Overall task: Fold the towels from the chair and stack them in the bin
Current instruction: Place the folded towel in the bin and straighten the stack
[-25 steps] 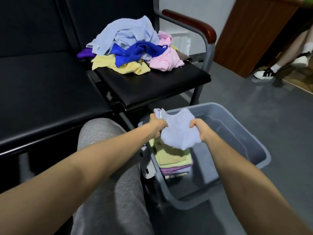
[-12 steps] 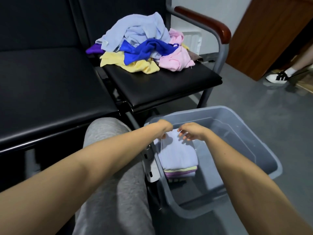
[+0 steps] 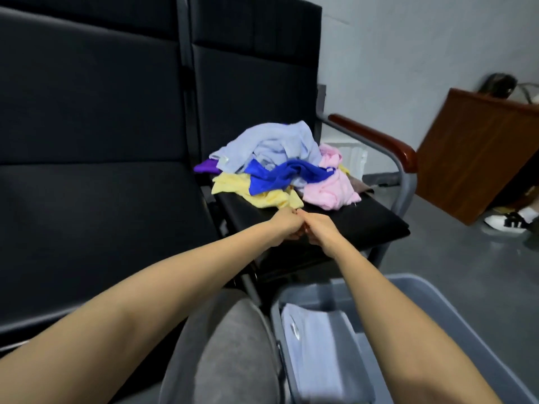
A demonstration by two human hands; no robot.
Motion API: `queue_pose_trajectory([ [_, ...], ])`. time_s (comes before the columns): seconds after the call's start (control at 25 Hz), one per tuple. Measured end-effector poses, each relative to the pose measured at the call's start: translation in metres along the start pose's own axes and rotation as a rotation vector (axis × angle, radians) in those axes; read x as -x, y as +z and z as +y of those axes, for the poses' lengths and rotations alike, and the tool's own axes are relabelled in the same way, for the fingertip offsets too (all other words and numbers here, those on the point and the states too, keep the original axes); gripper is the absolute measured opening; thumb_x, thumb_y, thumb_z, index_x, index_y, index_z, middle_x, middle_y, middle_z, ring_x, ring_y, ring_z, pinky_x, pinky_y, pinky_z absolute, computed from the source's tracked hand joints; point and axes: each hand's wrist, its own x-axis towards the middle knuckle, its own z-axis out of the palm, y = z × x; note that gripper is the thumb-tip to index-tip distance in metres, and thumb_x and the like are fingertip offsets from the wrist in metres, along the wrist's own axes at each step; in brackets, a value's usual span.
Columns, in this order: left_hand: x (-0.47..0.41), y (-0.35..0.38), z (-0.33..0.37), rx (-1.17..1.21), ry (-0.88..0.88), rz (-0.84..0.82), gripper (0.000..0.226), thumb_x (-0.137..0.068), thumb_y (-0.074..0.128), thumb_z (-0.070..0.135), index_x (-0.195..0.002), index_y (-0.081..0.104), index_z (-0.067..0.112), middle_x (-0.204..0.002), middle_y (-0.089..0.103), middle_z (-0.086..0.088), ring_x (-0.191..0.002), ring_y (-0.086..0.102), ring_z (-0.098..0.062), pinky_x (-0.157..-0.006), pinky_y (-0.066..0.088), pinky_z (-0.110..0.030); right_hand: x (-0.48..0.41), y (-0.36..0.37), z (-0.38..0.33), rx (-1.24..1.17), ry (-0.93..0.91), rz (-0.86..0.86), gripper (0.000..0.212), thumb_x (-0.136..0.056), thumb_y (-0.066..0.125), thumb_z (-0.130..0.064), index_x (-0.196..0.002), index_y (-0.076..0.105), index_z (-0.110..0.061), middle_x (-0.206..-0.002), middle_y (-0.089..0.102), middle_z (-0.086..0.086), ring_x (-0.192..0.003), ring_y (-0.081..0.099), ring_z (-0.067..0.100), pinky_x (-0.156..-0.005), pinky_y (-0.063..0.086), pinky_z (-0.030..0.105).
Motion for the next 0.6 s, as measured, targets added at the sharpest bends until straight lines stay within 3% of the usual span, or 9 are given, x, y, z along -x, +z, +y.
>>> queue_pose_trajectory([
  [0.12, -0.022, -0.037, 0.007, -0.137, 0.084, 0.104, 0.012, -0.089, 0.047, 0.008, -0.079, 0.051, 0.012, -0.068, 0.055, -0.005, -0.063, 0.049, -0.016, -0.056, 0.040, -0.024, -0.025, 0.018, -0.024, 0.160, -0.155, -0.047, 0.036, -0.094, 0.054, -0.029, -0.061, 0.048, -0.016, -0.051, 0.037, 0.000, -0.043, 0.029, 0.010, -0.037, 0.019, 0.018],
  [0.16, -0.031, -0.048, 0.007, -0.230, 0.108, 0.164, 0.009, -0.088, 0.048, 0.006, -0.085, 0.055, 0.010, -0.076, 0.058, -0.008, -0.071, 0.053, -0.020, -0.062, 0.042, -0.027, -0.034, 0.023, -0.031, 0.241, -0.199, -0.050, 0.030, -0.093, 0.054, -0.023, -0.064, 0.049, -0.014, -0.054, 0.040, 0.002, -0.047, 0.033, 0.012, -0.039, 0.022, 0.019],
  [0.24, -0.057, -0.069, 0.004, -0.456, 0.150, 0.280, 0.023, -0.087, 0.049, 0.003, -0.108, 0.058, 0.003, -0.106, 0.061, -0.016, -0.099, 0.057, -0.027, -0.083, 0.042, -0.031, -0.059, 0.032, -0.039, 0.326, -0.245, -0.007, 0.009, -0.089, 0.052, -0.009, -0.082, 0.058, -0.010, -0.070, 0.053, 0.009, -0.064, 0.046, 0.018, -0.047, 0.032, 0.018],
  [0.32, -0.079, -0.087, 0.003, -0.636, 0.187, 0.355, 0.041, -0.087, 0.050, 0.006, -0.127, 0.048, 0.003, -0.132, 0.048, -0.018, -0.119, 0.048, -0.033, -0.098, 0.034, -0.034, -0.085, 0.040, -0.045, 0.346, -0.266, 0.037, 0.024, -0.086, 0.049, -0.001, -0.106, 0.059, -0.009, -0.095, 0.061, 0.014, -0.081, 0.051, 0.017, -0.057, 0.038, 0.013],
  [0.44, -0.112, -0.101, 0.003, -0.791, 0.225, 0.351, 0.069, -0.089, 0.052, 0.017, -0.149, 0.018, 0.013, -0.156, 0.012, -0.015, -0.138, 0.024, -0.035, -0.109, 0.024, -0.037, -0.117, 0.047, -0.047, 0.363, -0.279, 0.092, 0.051, -0.085, 0.045, 0.003, -0.133, 0.046, -0.011, -0.122, 0.059, 0.015, -0.102, 0.056, 0.022, -0.086, 0.039, 0.024],
  [0.52, -0.129, -0.101, 0.000, -0.841, 0.192, 0.319, 0.071, -0.092, 0.051, 0.022, -0.152, 0.013, 0.017, -0.158, -0.003, -0.015, -0.142, 0.011, -0.035, -0.113, 0.017, -0.037, -0.132, 0.049, -0.042, 0.379, -0.289, 0.080, 0.064, -0.083, 0.043, 0.003, -0.143, 0.035, -0.018, -0.113, 0.059, 0.013, -0.098, 0.056, 0.024, -0.090, 0.040, 0.029],
  [0.6, -0.145, -0.105, 0.002, -0.886, 0.191, 0.320, 0.053, -0.093, 0.049, 0.025, -0.144, 0.035, 0.015, -0.157, 0.006, -0.015, -0.142, 0.011, -0.034, -0.112, 0.020, -0.036, -0.142, 0.049, -0.041, 0.382, -0.286, 0.078, 0.070, -0.082, 0.046, -0.001, -0.146, 0.030, -0.024, -0.102, 0.049, 0.009, -0.089, 0.051, 0.023, -0.089, 0.041, 0.033],
])
